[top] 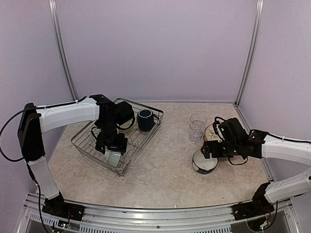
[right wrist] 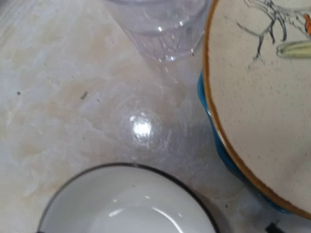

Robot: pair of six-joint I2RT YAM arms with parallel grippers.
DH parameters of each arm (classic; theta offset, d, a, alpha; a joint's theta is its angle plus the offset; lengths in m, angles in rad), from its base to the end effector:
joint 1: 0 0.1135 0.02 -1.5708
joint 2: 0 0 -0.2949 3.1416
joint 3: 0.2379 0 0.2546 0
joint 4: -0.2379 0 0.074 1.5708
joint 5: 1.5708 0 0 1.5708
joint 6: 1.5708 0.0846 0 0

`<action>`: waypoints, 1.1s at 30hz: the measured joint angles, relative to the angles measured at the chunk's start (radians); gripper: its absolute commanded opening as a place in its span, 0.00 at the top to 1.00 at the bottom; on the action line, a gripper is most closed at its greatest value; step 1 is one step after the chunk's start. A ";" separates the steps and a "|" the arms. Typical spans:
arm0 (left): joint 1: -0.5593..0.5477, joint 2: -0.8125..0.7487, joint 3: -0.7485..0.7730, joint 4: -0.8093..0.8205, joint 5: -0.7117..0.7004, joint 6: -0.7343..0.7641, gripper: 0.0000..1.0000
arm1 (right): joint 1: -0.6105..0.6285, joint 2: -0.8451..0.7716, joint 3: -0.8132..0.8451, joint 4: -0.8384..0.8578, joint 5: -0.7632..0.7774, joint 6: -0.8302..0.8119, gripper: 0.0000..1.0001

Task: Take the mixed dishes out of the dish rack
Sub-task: Grab the bowl from the dish rack.

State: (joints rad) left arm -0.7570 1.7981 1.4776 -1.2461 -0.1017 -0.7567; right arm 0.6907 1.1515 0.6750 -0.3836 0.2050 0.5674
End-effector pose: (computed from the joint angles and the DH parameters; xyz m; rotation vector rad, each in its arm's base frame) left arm 0.2537 -0.2278 0.2216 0.0002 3.0668 0.1090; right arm 0.2034 0.1458 0.2038 -0.0572 2.4329 0.3287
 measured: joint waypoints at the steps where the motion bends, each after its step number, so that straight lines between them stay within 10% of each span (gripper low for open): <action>1: 0.001 -0.002 -0.003 0.005 0.002 0.000 0.28 | 0.000 0.000 0.004 0.000 0.000 0.000 0.04; 16: 0.012 -0.041 -0.037 0.016 0.002 0.006 0.63 | 0.000 -0.014 0.064 -0.023 0.008 -0.021 0.04; 33: 0.089 -0.227 -0.041 0.039 0.135 0.070 0.70 | 0.000 0.026 0.150 -0.029 0.008 -0.054 0.03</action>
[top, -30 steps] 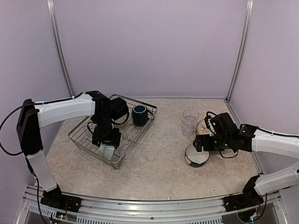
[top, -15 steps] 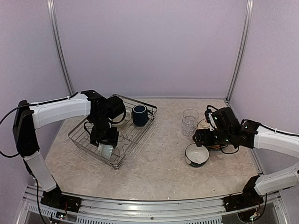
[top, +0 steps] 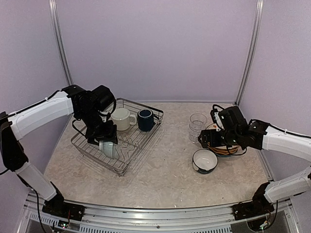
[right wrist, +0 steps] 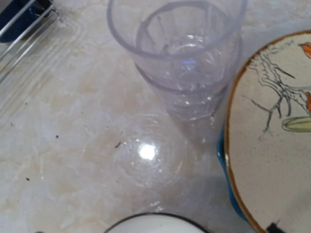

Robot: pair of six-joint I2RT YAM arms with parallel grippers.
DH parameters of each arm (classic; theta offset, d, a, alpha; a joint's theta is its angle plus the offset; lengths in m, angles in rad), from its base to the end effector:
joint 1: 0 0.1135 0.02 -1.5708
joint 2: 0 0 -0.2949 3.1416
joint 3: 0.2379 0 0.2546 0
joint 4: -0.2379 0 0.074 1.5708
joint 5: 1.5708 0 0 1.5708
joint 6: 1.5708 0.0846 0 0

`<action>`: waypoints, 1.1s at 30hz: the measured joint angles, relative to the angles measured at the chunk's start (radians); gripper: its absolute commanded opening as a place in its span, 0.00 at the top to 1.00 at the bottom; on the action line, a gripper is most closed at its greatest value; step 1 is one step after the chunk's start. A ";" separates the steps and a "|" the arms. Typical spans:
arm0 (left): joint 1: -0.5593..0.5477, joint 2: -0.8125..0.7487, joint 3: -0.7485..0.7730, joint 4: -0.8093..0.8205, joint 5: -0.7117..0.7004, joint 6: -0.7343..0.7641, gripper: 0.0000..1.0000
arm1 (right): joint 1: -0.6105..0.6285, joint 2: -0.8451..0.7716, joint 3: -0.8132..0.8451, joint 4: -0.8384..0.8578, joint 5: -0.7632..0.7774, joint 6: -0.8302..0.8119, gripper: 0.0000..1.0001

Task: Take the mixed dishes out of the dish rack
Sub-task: Grab the bowl from the dish rack, then pass from the left arm to the right

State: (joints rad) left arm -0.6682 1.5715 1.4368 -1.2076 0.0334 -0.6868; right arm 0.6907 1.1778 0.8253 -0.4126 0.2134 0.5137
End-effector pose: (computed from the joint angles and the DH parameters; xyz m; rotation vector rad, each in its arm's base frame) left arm 0.2411 -0.1939 0.2802 -0.0219 2.9738 -0.2526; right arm 0.2219 0.1601 0.2483 -0.1004 2.3397 0.3582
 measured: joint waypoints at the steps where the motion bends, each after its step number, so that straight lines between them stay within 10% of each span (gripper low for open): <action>1: 0.010 -0.015 0.000 0.003 0.023 0.007 0.70 | 0.000 0.004 0.005 0.001 -0.004 -0.001 0.04; 19: 0.159 -0.257 -0.237 0.452 0.502 0.084 0.75 | 0.044 0.231 0.193 0.236 -0.294 0.040 0.04; 33: 0.030 -0.003 -0.283 1.090 0.766 -0.057 0.77 | 0.053 0.337 0.194 0.489 -0.579 0.221 0.14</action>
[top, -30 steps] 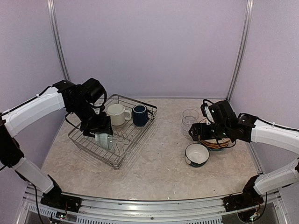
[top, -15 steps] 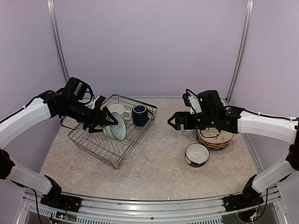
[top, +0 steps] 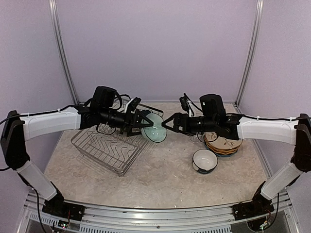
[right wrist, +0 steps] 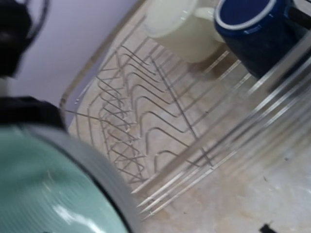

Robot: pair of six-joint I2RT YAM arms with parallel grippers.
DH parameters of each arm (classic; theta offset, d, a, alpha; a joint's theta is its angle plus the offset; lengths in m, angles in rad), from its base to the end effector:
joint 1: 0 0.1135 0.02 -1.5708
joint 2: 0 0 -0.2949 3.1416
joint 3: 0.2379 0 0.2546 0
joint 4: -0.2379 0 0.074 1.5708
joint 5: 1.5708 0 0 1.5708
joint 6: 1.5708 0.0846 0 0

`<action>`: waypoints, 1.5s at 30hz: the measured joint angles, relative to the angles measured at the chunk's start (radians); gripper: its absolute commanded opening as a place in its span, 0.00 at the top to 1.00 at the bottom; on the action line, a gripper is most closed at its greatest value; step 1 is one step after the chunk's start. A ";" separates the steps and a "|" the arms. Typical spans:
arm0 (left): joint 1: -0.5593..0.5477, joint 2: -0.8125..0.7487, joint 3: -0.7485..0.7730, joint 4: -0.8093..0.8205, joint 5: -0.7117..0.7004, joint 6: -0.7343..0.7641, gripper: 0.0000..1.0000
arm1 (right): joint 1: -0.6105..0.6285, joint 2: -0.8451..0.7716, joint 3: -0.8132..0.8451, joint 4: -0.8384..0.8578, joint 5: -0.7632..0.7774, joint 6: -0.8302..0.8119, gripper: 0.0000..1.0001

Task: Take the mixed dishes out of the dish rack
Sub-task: Pass from the left arm to the right, then place the bowl in the bowl.

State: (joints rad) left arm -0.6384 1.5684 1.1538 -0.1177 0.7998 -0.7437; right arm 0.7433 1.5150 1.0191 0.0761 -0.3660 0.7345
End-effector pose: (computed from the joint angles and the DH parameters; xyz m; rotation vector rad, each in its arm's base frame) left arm 0.2726 -0.2778 0.2962 0.4366 2.3408 -1.5971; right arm 0.2662 0.2858 0.2806 -0.2735 2.1964 1.2608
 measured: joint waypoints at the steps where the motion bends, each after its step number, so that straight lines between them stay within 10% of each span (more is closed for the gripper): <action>1: -0.013 0.022 0.007 0.023 0.009 -0.004 0.77 | 0.000 0.000 0.000 0.010 -0.005 0.010 0.18; 13: -0.066 0.101 0.050 0.186 0.064 -0.062 0.75 | 0.001 -0.006 -0.050 0.095 -0.021 0.061 1.00; 21: -0.092 0.146 0.070 0.198 0.062 -0.046 0.04 | 0.010 -0.085 -0.103 0.030 0.056 0.035 1.00; 45: 0.079 -0.004 0.132 -0.061 -0.083 0.222 0.01 | -0.152 -0.422 -0.219 -0.824 0.459 -0.074 1.00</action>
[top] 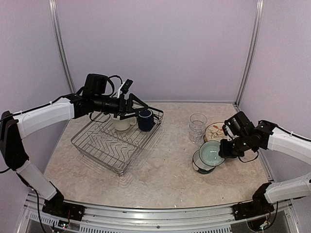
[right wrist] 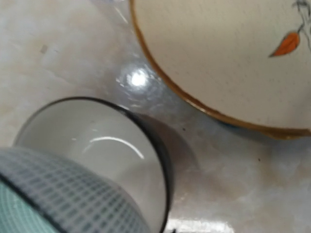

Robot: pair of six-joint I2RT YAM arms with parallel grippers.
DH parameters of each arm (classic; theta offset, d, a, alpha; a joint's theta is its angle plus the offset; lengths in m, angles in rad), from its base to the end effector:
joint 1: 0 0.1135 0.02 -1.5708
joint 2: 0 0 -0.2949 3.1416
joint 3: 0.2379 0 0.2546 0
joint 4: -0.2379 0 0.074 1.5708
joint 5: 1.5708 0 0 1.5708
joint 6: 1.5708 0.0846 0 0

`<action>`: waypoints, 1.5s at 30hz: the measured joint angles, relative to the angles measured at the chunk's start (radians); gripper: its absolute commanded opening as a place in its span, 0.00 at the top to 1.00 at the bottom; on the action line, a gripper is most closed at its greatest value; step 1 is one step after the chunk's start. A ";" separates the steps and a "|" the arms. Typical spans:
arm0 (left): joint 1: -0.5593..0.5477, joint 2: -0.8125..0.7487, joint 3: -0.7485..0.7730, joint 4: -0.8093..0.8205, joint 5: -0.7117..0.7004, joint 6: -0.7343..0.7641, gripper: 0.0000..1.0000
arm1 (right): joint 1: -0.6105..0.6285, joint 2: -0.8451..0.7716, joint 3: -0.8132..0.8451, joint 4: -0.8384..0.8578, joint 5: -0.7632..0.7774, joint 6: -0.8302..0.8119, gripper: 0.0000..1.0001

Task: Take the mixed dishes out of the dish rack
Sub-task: Place the bowl in the bowl.

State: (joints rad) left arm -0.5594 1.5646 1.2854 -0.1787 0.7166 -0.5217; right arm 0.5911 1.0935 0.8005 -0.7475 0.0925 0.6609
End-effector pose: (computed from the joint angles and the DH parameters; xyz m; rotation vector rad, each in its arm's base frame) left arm 0.3063 -0.2573 0.3370 0.5392 2.1323 -1.3734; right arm 0.1860 0.1154 0.2249 0.1253 2.6380 0.3211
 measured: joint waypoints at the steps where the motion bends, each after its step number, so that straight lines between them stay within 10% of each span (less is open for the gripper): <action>1: 0.000 0.000 0.000 -0.007 0.000 0.000 0.01 | -0.011 0.016 -0.001 0.001 -0.011 -0.006 1.00; 19: 0.026 0.000 0.000 -0.117 -0.127 -0.001 0.01 | -0.031 0.206 0.003 0.111 -0.055 -0.049 0.99; 45: 0.053 0.004 0.076 -0.245 -0.282 0.003 0.01 | -0.032 0.144 0.021 0.118 -0.026 -0.070 0.48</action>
State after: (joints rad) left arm -0.5064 1.5688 1.3617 -0.4236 0.4351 -0.5186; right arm 0.5594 1.2377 0.8219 -0.6292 0.0662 0.5911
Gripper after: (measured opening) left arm 0.989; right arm 0.508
